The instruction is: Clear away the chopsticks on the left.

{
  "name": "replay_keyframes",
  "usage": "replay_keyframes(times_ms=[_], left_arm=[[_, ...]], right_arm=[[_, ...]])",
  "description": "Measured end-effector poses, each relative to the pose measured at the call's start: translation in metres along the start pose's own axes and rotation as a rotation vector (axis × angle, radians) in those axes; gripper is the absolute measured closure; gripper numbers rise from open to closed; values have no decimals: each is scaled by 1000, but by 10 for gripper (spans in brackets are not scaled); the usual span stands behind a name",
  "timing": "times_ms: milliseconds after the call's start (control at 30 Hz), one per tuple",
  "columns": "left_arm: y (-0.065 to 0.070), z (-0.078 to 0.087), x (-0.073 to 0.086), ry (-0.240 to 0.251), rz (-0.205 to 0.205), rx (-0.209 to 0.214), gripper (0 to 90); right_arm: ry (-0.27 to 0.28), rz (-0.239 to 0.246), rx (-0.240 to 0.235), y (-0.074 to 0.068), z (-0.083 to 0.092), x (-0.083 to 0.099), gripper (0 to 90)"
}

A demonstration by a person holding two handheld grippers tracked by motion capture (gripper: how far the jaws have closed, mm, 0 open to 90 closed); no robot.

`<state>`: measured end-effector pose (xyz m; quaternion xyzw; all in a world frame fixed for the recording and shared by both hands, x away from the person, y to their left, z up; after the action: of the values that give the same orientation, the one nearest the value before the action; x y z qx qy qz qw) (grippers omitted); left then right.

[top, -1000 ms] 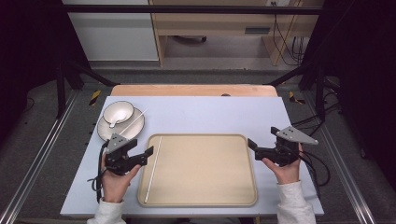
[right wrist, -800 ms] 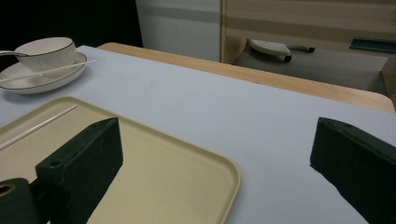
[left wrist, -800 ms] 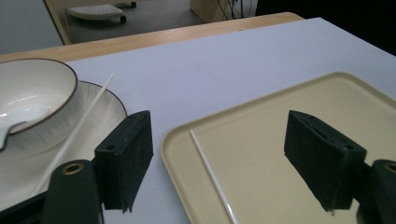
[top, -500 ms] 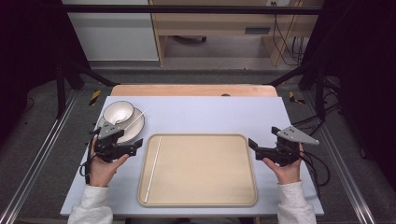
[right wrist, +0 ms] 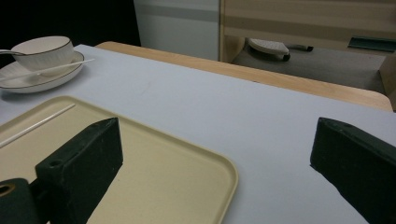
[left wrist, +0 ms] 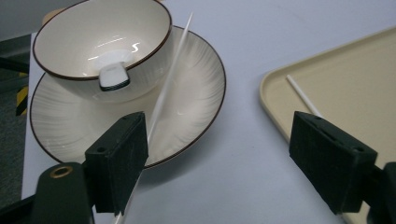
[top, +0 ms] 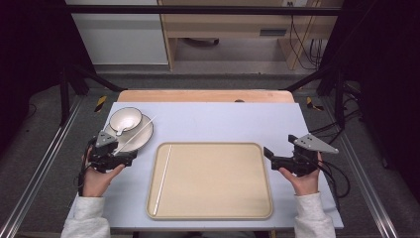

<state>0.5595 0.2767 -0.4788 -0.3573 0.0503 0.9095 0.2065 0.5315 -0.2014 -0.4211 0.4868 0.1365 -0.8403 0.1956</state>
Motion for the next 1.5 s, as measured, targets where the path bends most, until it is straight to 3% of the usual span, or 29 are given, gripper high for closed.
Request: replay_keyframes(times_ms=[100, 200, 267, 367, 567, 833, 967, 1267, 1500], left_arm=[[-10, -6, 0, -12, 3, -19, 194], [-17, -13, -2, -11, 17, 0, 231], [-23, -17, -3, -32, 3, -30, 253], [-27, -23, -3, -38, 6, -20, 291], [-38, -42, 2, -93, 15, -40, 368], [-45, -56, 2, -101, 25, -52, 499], [-47, -61, 3, -107, 37, -31, 583], [-43, -67, 6, -129, 24, 3, 742], [-37, -68, 6, -133, 13, 20, 799]], right_arm=[[-7, 0, 0, -1, -2, 1, 27], [-15, 6, 0, -2, -5, 2, 27], [-20, 5, -3, -3, -7, 3, 27], [-22, 8, -1, -2, -7, 3, 27], [-24, 9, -1, -3, -8, 4, 27], [-32, 13, -1, -3, -10, 5, 27], [-33, 11, 0, -3, -10, 5, 27], [-32, 14, -1, -3, -10, 5, 27], [-35, 11, -3, -4, -11, 5, 27]])
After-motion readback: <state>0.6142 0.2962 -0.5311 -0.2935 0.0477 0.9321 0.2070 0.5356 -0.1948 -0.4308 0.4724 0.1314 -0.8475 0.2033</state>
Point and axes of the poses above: each handheld gripper's, and its own axes: z roughly backward along the jaws, x roughly out of its underside, y roughly to its right, the point moved 10 cm from there along -z, roughly forward along the jaws, and after that the axes turned 9 degrees about -y, right-handed, at the moved point
